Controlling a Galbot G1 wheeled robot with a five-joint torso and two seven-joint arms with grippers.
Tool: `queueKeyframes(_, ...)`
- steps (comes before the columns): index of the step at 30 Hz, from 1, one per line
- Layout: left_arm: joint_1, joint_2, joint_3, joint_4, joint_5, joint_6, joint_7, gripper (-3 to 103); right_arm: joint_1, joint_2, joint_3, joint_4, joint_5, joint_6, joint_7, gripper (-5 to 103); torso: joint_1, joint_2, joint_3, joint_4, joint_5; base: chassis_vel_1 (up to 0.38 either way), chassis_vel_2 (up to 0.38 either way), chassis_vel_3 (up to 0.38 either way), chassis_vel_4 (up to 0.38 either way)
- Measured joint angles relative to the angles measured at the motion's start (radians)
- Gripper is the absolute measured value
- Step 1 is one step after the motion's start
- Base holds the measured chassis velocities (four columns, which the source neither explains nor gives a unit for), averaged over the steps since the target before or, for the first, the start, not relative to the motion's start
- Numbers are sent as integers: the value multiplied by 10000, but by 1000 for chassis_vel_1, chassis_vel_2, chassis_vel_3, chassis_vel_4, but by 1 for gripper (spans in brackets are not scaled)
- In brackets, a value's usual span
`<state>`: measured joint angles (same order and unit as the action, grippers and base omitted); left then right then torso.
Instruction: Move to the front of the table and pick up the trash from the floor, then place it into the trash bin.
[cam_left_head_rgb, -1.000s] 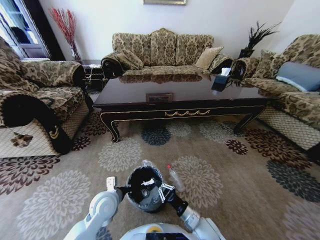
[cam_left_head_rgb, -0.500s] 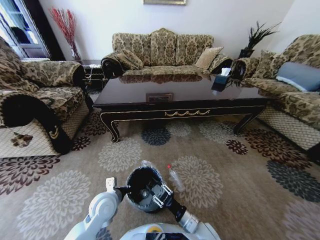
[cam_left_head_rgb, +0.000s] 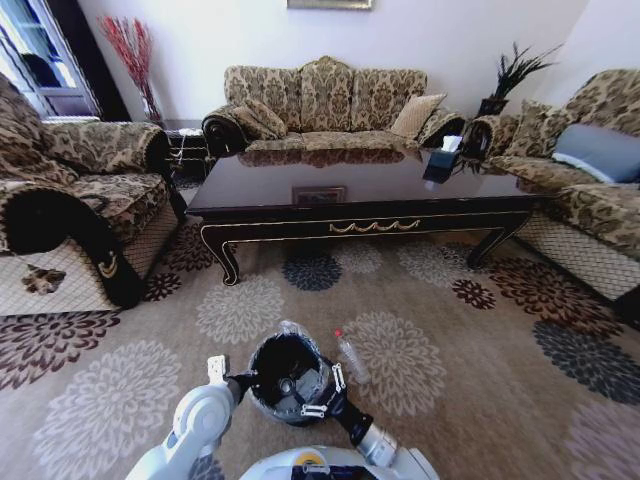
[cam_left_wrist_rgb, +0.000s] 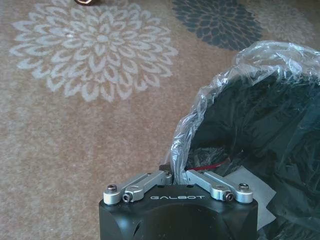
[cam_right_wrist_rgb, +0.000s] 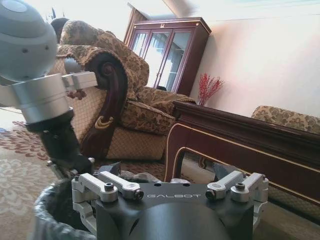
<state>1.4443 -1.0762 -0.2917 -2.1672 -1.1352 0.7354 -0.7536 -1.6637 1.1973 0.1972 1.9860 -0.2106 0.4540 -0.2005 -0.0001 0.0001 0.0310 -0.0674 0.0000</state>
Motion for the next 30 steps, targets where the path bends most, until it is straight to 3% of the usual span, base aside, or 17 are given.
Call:
queueKeyframes(6,249,26,-458,-91,129,0,116,0,187,-349,405,135,1267,-383,358,100,0,0,0,0,-2,0,0,0,0)
queueKeyframes(19,468,88,-1821,-28,-372,0,328,0,1473,-1088,1377,-1028,3451,-2042,2281,100,1,0,1,1,0,0,0,0,0)
queueKeyframes(30,509,36,-2380,345,-616,0,521,0,1893,-1084,1786,-3420,3652,-2499,2058,100,1,-1,0,-3,0,0,0,0,0)
